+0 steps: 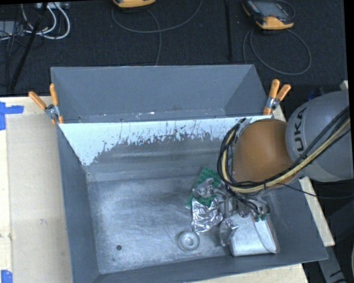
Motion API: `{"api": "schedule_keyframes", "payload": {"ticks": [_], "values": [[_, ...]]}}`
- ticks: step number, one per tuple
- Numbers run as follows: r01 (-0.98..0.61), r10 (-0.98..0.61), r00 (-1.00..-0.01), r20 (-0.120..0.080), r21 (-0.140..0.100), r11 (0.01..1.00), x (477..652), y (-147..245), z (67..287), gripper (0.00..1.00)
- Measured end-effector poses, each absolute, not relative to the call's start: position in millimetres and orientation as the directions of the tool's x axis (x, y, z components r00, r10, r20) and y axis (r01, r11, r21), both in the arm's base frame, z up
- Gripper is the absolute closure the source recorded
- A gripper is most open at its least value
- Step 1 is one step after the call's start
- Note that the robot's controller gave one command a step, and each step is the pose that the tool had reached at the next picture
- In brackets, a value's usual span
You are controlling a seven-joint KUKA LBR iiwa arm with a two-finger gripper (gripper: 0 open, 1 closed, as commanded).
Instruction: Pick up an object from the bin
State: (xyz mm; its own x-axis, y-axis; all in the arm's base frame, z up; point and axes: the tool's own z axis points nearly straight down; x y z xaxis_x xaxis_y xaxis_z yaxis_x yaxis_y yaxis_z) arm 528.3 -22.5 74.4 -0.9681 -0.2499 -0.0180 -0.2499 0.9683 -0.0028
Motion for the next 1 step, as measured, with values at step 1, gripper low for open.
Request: {"api": "schedule_keyframes", "payload": {"ticks": [1], "values": [[-0.246, -0.246, -0.968, -0.042, -0.006, 0.969, 534.6, -21.4, 79.7, 1.0]]}}
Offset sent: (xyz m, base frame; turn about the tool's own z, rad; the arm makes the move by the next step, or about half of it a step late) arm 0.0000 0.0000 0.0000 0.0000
